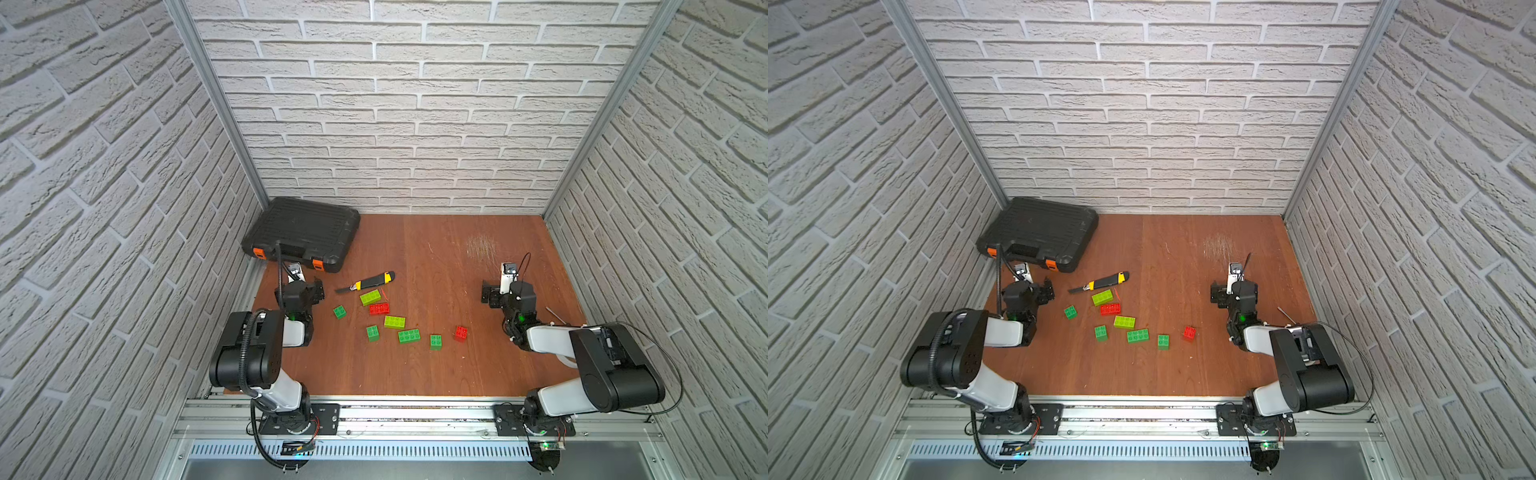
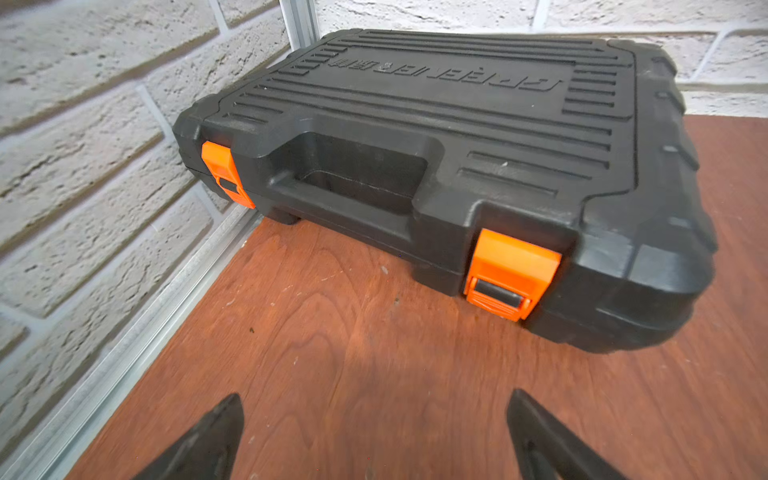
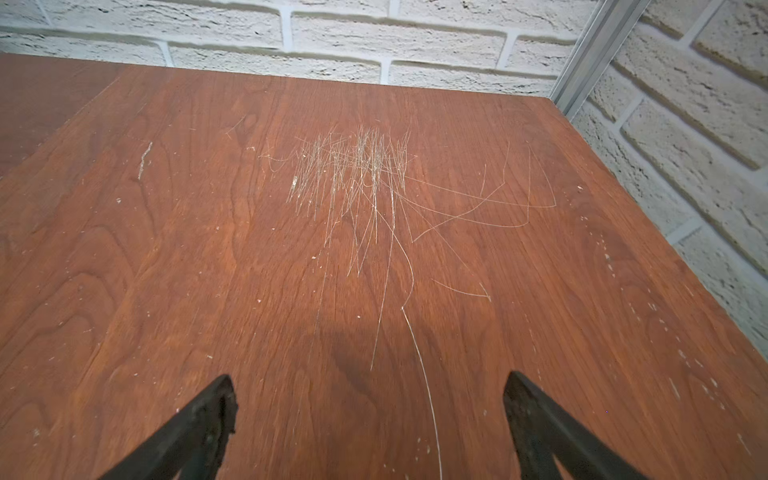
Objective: Assemble a spoon with lego
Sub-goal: Pick up the lego brick from the center of the board.
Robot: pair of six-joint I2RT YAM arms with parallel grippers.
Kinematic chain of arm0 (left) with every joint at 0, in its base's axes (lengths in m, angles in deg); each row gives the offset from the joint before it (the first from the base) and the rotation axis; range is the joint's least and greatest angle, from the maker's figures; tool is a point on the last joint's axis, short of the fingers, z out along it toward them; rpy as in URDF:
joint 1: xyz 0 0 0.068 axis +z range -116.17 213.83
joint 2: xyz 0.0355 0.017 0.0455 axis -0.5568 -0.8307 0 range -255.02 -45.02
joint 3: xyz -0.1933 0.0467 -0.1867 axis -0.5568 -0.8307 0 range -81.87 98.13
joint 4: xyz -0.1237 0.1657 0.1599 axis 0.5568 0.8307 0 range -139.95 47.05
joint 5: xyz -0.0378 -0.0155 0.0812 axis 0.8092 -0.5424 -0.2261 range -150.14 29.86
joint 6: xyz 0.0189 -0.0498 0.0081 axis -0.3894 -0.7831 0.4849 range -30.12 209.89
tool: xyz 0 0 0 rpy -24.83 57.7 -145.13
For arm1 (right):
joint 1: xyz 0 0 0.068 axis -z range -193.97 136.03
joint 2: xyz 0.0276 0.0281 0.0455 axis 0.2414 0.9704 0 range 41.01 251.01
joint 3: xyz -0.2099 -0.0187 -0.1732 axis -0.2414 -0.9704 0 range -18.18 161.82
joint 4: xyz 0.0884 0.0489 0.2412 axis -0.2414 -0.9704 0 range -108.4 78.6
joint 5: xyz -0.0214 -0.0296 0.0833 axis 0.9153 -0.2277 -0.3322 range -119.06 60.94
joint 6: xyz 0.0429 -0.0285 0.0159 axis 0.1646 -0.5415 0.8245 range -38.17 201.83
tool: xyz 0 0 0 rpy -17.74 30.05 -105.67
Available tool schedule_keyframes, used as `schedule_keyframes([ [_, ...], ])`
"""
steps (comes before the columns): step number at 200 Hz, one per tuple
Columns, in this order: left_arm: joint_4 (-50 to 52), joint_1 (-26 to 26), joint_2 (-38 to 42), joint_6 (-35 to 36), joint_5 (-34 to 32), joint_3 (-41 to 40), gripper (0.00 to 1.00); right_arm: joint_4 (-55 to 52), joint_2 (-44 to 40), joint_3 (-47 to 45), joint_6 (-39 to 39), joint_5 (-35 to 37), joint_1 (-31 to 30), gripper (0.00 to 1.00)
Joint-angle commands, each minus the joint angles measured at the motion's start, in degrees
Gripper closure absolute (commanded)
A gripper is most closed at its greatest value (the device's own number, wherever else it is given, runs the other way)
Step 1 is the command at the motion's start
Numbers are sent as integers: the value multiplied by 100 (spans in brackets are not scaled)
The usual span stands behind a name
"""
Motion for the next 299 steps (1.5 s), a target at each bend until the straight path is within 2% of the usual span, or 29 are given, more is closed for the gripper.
schedule_keyframes([
  [1,-335,39,-37,98,21,89,2,312,-29,65,-30,53,-45,0],
  [140,-377,31,-16,141,15,64,2,324,-72,71,-67,39,-52,0],
  [150,-149,-54,178,264,18,111,2,-291,-282,303,-152,-53,-61,0],
  [164,773,-338,668,546,-300,420,2,-2451,-701,1272,69,-38,-88,0],
  [177,1760,-654,1101,708,-621,832,2,-3876,-919,1977,398,310,-173,0],
  [199,3566,-1009,1690,278,-588,1547,2,-5908,-1331,2956,1208,858,-579,0],
  [226,5311,-1434,2205,-254,-145,2045,2,-8204,-1510,3858,2397,770,-1476,0],
  [236,5655,-1593,2418,-457,-118,2031,2,-8682,-1534,4000,2741,736,-1937,1],
  [255,5849,-1889,2825,-964,322,1766,2,-9194,-1528,3966,3547,386,-2596,1],
  [273,5849,-2295,3090,-1373,438,1493,2,-9305,-1515,3680,4140,-95,-2928,3],
  [299,5735,-2802,3141,-1803,454,1242,2,-9161,-1464,3152,4578,-293,-3216,7],
])
